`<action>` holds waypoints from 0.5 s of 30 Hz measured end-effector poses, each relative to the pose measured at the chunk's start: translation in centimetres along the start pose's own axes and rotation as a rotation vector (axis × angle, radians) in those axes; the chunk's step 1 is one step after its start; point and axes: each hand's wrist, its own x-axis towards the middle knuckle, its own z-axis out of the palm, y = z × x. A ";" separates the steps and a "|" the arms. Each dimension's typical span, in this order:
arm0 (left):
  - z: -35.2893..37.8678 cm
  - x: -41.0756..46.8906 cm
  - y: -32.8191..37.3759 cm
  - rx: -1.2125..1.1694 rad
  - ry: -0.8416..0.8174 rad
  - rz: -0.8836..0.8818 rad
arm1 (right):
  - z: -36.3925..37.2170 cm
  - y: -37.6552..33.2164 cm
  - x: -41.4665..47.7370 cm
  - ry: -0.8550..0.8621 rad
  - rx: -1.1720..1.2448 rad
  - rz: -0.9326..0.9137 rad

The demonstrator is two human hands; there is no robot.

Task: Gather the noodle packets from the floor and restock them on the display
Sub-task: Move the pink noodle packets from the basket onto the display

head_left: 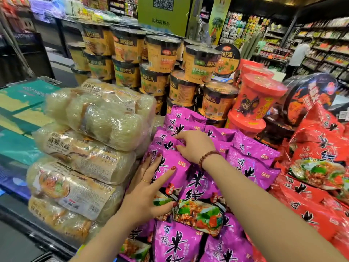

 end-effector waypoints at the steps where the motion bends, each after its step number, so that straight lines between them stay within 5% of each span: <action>1: 0.0 0.0 -0.1 -0.008 -0.009 0.011 | 0.2 0.2 -0.3 0.012 0.014 0.018; 8: -1.5 0.0 0.9 -0.137 -0.155 -0.104 | 1.1 1.7 -0.5 0.057 0.286 0.066; 12: -2.7 0.9 2.7 -0.246 0.102 -0.032 | 1.7 1.5 -5.1 0.403 0.395 -0.111; 15: -3.8 3.7 4.4 -0.367 0.305 0.027 | 4.4 0.4 -9.2 0.512 0.335 -0.170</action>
